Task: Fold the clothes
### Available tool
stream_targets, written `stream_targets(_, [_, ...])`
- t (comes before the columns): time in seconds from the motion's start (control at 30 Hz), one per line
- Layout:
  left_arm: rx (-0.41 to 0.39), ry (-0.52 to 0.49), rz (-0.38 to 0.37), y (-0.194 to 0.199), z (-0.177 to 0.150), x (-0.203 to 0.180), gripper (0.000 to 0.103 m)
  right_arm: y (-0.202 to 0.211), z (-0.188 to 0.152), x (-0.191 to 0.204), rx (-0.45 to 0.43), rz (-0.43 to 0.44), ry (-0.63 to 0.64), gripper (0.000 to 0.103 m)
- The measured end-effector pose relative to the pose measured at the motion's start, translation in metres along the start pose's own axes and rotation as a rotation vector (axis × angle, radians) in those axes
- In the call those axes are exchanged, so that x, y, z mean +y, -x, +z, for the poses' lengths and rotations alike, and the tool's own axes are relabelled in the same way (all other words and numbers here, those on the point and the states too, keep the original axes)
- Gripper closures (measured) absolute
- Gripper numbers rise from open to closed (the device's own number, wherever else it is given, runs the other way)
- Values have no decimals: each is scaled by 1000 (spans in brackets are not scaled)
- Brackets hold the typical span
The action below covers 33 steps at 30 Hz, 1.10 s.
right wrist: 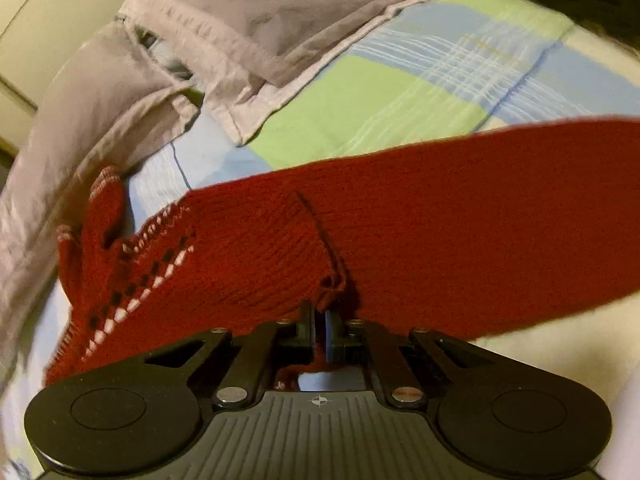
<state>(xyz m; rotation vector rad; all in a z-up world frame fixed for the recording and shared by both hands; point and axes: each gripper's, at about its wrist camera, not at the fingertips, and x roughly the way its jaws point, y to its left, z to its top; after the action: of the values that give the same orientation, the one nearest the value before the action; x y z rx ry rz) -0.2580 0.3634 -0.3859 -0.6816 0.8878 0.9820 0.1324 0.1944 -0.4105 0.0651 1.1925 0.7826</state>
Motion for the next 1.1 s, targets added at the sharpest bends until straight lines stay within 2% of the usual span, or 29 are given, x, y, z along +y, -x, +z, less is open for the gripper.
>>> stream_targets(0.13, [-64,-8,-54,21,11,2,96,9,-1,-8,-16,45,-69,100])
stream_targets(0.17, [-83,-14,-66,24,15,1,96,9,-1,-11,-17,63,-103,95])
stream_targets(0.2, [-89,-17,-72,20,19,0,96,8,-1,-14,-19,74,-136,83])
stream_targets(0.27, [-100,-24,-84,13,27,-2,95,6,0,-19,-27,86,-201,66])
stream_targets(0.33, [-80,-39,-76,1,30,-4,87,5,2,-25,-42,110,-255,66])
stream_targets(0.37, [-61,-50,-66,-7,30,-4,88,4,3,-26,-44,115,-262,66])
stream_targets(0.47, [-7,-78,-38,-27,31,-6,88,1,7,-23,-46,64,-209,85])
stream_targets(0.57, [-23,-55,-39,-15,32,-3,88,6,12,-19,-74,49,-154,84])
stream_targets(0.63, [-20,-44,-47,-14,32,-1,88,9,12,-24,-58,68,-167,83])
stream_targets(0.67, [-13,-46,-50,-16,32,-1,88,10,10,-29,-46,87,-192,79])
stream_targets(0.7, [-2,-72,-39,-20,31,-3,86,10,7,-35,-38,111,-233,68])
stream_targets(0.73, [6,-96,-29,-24,30,-4,85,10,4,-41,-33,134,-272,62])
stream_targets(0.8, [0,-106,-22,-24,33,-5,84,10,1,-51,-38,178,-338,60])
stream_targets(0.9, [7,-89,-35,-25,34,-1,85,6,3,-56,-39,208,-384,60])
stream_targets(0.97, [13,-83,-44,-26,33,1,85,0,6,-54,-25,219,-365,60])
stream_targets(1.03, [13,-126,-35,-27,33,-1,86,-1,8,-45,-12,210,-289,92])
stream_targets(1.07, [14,-140,-33,-28,34,-2,86,-1,10,-39,-7,200,-241,100])
stream_targets(1.1, [17,-145,-32,-27,35,-3,88,0,11,-33,-2,191,-194,100])
